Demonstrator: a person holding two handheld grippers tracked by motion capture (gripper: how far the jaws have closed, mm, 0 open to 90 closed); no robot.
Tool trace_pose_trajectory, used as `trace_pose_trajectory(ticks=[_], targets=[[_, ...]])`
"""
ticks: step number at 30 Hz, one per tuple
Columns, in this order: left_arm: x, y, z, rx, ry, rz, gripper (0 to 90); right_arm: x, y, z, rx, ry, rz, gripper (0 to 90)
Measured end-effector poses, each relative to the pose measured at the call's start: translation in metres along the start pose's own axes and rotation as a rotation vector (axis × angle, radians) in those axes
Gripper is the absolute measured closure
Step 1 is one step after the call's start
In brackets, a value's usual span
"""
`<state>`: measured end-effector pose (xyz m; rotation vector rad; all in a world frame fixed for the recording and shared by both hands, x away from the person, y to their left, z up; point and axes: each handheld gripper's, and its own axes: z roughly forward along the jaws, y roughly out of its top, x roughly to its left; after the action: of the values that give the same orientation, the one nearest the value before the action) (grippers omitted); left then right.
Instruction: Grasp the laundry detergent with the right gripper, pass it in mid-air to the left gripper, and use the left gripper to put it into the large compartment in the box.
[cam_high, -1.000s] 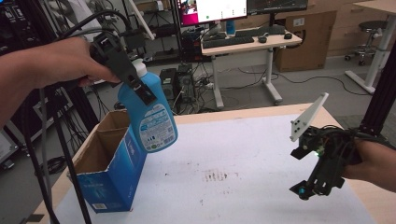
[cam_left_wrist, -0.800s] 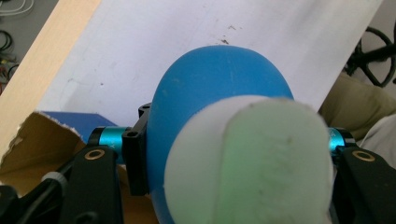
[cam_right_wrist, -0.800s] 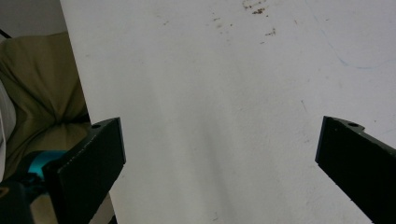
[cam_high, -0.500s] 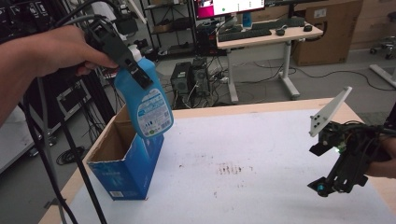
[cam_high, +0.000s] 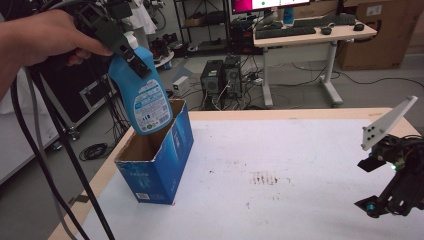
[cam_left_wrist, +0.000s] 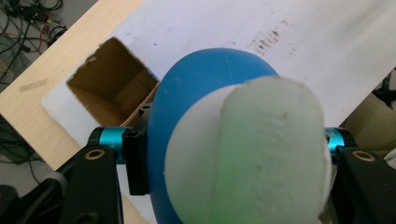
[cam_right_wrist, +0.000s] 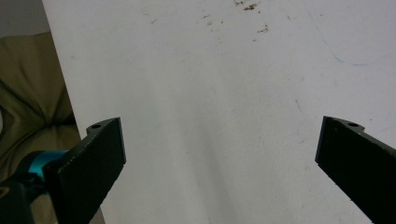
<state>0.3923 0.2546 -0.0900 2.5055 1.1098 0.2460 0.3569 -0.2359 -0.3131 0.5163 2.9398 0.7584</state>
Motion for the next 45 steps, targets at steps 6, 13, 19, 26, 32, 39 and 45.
trace_pose_trajectory(ticks=[6, 13, 19, 26, 32, 39, 45], targets=[[0.009, -0.013, -0.001, -0.001, 0.017, 0.010, 37.9, -0.001, 0.000, 0.000, -0.002, 0.004, 0.007, 0.8], [0.016, -0.024, 0.009, 0.012, 0.016, 0.035, 37.9, -0.001, 0.001, 0.001, -0.003, 0.003, 0.007, 0.8], [0.022, -0.033, 0.028, 0.017, 0.003, 0.060, 37.9, -0.001, 0.002, 0.002, 0.003, -0.002, 0.008, 0.8], [0.027, -0.041, 0.051, 0.047, -0.006, 0.079, 37.9, -0.001, 0.002, 0.003, 0.013, -0.004, 0.014, 0.8], [0.031, -0.049, 0.073, 0.069, -0.021, 0.102, 37.9, -0.001, 0.001, 0.006, 0.020, 0.000, 0.018, 0.8], [0.033, -0.054, 0.102, 0.109, -0.023, 0.116, 37.9, -0.002, 0.001, 0.010, 0.032, 0.004, 0.024, 0.8], [0.036, -0.057, 0.124, 0.134, -0.033, 0.134, 37.9, -0.004, 0.001, 0.014, 0.039, 0.004, 0.031, 0.8]])
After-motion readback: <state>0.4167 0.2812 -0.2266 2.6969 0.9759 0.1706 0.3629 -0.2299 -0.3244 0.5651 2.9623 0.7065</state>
